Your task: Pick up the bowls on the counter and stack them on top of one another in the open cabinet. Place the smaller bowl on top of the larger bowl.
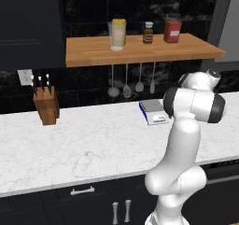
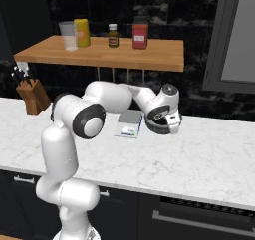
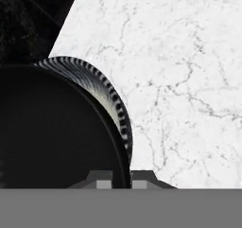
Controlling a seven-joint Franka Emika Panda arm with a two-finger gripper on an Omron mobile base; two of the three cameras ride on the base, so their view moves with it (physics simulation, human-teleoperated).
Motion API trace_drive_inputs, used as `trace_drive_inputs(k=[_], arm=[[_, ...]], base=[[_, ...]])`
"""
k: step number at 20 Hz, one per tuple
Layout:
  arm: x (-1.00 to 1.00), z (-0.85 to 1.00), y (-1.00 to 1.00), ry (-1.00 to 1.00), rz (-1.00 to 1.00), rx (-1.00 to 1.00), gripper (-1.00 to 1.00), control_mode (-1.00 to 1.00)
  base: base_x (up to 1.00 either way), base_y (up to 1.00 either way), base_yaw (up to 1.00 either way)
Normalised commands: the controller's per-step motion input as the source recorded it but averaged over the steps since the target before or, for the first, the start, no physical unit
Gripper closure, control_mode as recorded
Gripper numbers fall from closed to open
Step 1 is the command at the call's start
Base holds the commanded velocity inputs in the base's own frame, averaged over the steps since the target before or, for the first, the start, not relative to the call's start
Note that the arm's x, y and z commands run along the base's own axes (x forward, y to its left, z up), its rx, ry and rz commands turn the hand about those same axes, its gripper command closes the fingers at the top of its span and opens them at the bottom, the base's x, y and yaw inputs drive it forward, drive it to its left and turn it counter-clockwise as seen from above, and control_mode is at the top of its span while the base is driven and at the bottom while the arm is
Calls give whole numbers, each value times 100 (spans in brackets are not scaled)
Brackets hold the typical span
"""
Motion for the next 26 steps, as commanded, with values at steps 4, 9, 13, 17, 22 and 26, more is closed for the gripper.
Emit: trace_drive_inputs(k=[4, 9, 13, 17, 22, 26], arm=[[41, -14, -11, 0, 0, 0, 100, -100], [34, -6, -1, 0, 0, 0, 100, -100], [36, -12, 0, 0, 0, 0, 100, -100], [26, -24, 0, 0, 0, 0, 100, -100], [34, -6, 0, 0, 0, 0, -100, -100], [9, 18, -1, 0, 0, 2, -100, -100]], base=[[0, 0, 0], [0, 0, 0], [0, 0, 0], [0, 0, 0], [0, 0, 0], [0, 0, 0]])
